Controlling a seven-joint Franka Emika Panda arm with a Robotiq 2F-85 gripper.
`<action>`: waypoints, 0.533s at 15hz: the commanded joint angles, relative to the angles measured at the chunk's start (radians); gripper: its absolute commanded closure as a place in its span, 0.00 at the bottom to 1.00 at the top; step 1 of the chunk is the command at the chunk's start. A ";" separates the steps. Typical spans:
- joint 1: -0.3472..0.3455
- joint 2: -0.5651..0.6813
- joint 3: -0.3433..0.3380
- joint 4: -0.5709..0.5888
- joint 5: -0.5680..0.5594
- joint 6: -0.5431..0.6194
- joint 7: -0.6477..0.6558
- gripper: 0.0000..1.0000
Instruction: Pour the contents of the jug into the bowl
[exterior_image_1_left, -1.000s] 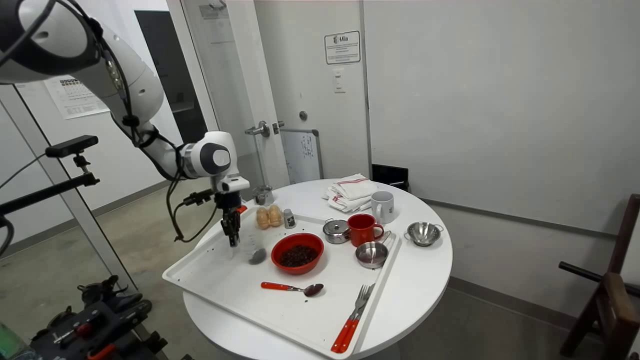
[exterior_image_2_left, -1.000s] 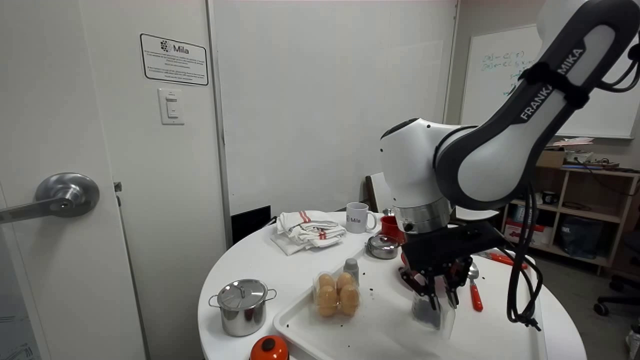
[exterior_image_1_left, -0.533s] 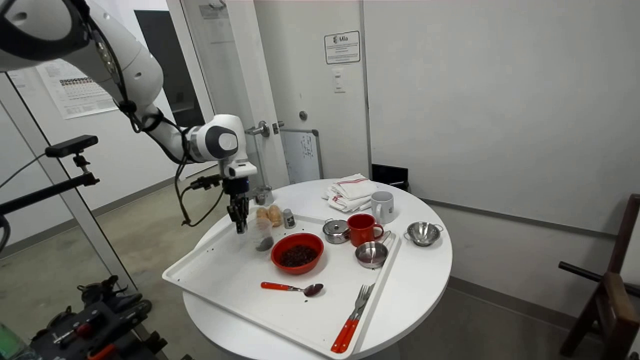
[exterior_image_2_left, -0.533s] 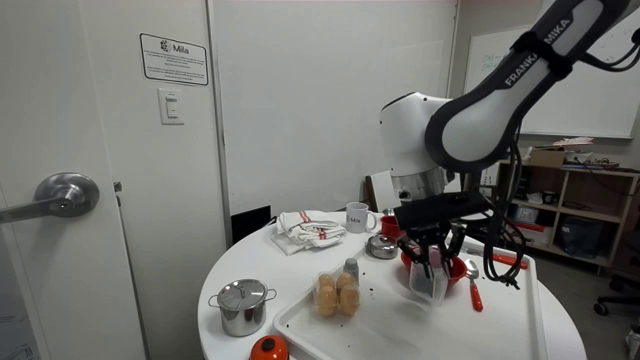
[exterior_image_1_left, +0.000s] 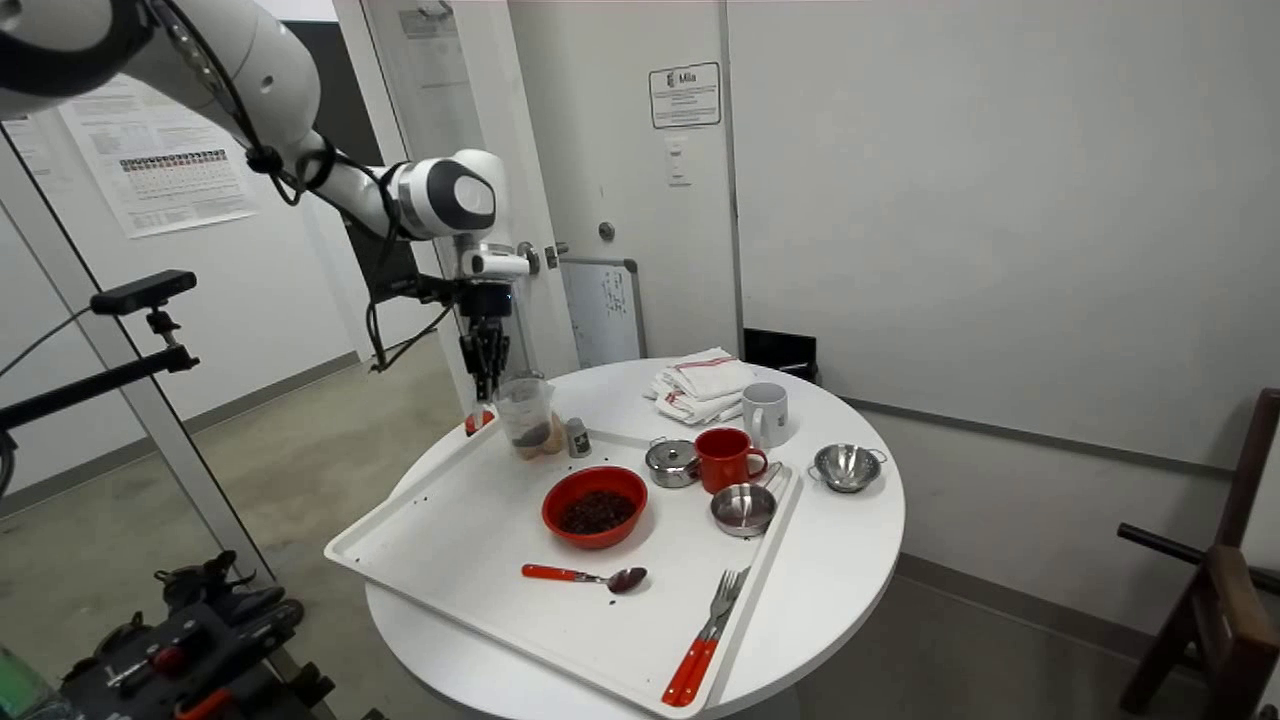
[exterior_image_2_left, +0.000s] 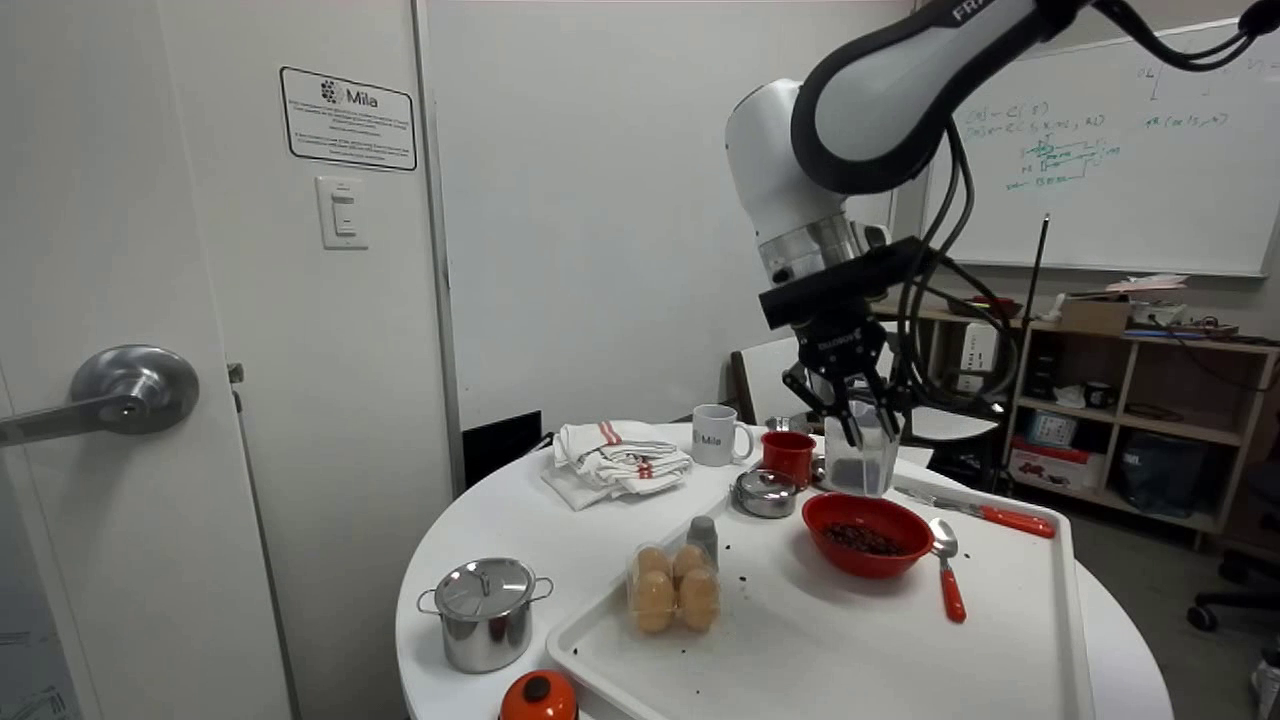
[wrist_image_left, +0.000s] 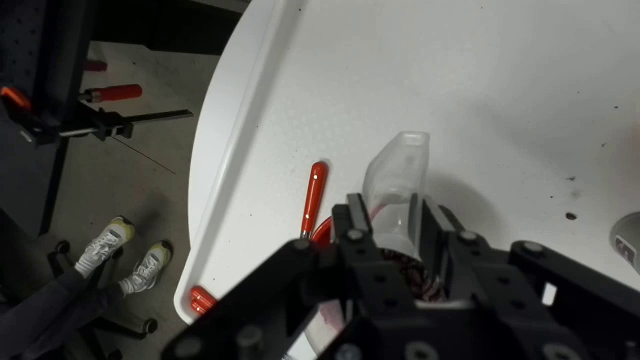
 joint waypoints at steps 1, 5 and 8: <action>-0.072 0.046 0.021 0.154 0.090 -0.132 -0.063 0.91; -0.157 0.048 0.040 0.195 0.272 -0.145 -0.114 0.91; -0.197 0.062 0.048 0.208 0.363 -0.165 -0.162 0.91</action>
